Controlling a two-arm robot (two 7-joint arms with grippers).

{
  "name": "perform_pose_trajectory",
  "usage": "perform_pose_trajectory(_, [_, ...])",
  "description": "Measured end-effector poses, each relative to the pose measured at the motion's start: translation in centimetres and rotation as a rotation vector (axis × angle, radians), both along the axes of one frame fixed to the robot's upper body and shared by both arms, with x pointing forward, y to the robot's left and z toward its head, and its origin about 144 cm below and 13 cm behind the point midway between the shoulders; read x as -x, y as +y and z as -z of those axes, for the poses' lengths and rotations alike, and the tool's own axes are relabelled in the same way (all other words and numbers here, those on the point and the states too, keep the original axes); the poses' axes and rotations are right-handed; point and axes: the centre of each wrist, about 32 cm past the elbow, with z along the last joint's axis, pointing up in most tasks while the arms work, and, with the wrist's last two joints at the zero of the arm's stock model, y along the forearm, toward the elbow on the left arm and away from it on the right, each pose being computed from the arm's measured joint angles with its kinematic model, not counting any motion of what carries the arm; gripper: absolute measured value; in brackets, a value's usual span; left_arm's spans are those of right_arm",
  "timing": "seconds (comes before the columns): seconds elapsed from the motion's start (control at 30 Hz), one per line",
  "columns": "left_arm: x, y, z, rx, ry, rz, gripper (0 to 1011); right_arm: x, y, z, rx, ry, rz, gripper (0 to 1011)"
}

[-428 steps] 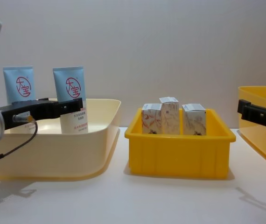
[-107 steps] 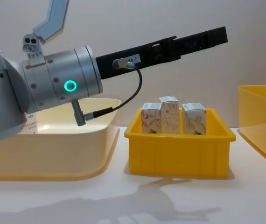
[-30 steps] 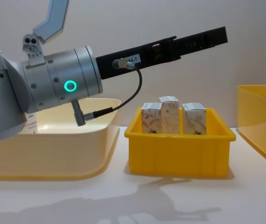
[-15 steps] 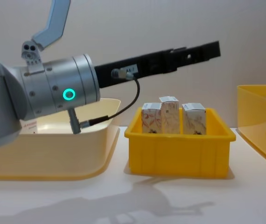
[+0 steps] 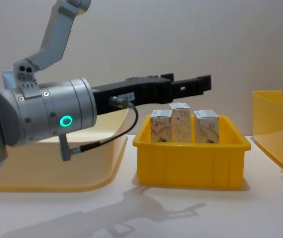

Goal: Bimanual collaborative sorting of washing and personal care products

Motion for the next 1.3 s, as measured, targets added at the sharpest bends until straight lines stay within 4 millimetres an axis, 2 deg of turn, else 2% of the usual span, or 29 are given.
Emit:
perform_pose_trajectory(0.9, [3.9, 1.0, 1.8, -0.146, -0.061, -0.358, 1003, 7.6, 3.1, 3.1, -0.056, -0.034, -0.196, 1001])
perform_pose_trajectory(1.3, [5.8, 1.3, 2.4, -0.197, -0.109, -0.511, 1003, 8.4, 3.4, 3.4, -0.065, -0.037, -0.216, 1001])
